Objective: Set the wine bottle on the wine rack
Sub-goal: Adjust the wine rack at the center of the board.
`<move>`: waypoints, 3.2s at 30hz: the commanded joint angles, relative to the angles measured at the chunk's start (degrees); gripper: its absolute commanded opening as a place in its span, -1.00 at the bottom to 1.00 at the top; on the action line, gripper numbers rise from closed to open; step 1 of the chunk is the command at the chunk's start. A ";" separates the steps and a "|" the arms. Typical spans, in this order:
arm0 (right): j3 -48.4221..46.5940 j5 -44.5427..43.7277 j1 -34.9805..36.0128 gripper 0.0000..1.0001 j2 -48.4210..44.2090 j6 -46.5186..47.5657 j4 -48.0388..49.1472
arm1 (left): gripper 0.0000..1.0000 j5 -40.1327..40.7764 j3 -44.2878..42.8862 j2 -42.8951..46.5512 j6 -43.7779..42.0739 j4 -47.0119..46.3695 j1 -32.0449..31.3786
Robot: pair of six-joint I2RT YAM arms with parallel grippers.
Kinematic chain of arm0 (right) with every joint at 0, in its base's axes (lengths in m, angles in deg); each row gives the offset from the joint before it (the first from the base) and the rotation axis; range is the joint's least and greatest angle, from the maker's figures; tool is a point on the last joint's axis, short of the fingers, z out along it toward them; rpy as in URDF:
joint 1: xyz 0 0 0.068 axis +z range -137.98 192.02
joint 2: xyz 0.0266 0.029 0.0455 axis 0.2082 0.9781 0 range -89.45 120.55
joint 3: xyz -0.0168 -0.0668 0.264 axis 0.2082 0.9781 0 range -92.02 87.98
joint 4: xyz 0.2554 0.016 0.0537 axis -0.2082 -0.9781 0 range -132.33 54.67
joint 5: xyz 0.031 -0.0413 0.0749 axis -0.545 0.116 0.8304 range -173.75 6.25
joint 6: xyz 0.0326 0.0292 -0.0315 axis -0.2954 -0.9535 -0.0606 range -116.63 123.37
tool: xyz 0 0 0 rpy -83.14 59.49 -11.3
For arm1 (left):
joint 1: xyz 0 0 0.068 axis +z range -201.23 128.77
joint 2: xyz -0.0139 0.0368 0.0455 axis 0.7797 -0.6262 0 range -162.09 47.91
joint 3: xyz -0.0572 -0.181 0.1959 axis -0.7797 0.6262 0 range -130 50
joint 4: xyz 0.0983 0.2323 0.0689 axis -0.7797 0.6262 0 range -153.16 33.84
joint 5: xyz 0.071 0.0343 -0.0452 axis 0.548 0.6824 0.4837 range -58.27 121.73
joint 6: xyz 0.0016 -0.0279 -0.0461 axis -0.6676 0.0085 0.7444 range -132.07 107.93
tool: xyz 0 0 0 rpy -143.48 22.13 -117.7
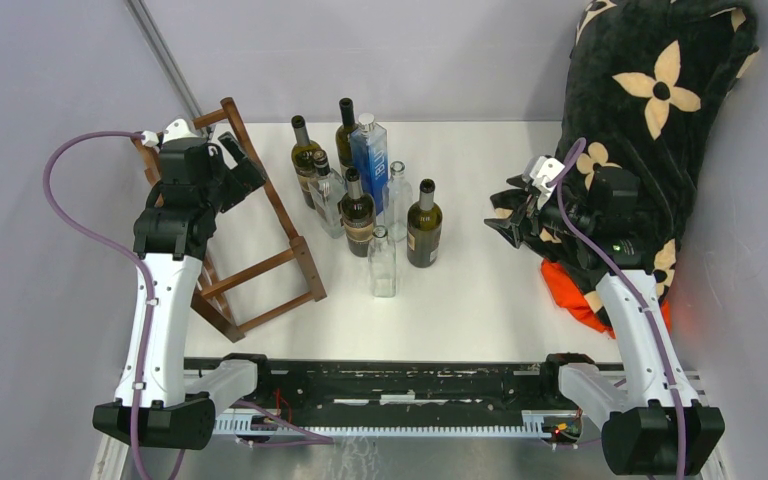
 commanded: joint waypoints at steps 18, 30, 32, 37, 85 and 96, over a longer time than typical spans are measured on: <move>0.12 -0.30 0.17 0.96 0.05 -0.52 2.68 | 0.96 1.98 -2.25 -0.92 -2.10 -0.97 0.22; 0.39 -0.30 0.15 0.96 0.22 -0.61 2.96 | 0.95 1.99 -2.28 -1.59 -2.34 -1.02 -1.22; 0.39 -0.38 0.16 0.96 0.31 -0.61 3.01 | 0.95 2.51 -2.47 -1.76 -2.44 -0.81 -1.62; 0.47 -0.40 0.15 0.96 0.33 -0.61 2.95 | 0.95 4.09 -3.04 -2.24 -2.89 -0.41 -2.61; 1.36 -0.88 0.14 0.96 1.01 -0.04 3.04 | 0.95 14.39 -4.01 -6.25 -4.57 0.37 -9.80; 1.57 -1.08 0.14 0.96 1.09 0.18 3.13 | 0.95 14.40 -4.25 -7.23 -4.39 0.30 -10.33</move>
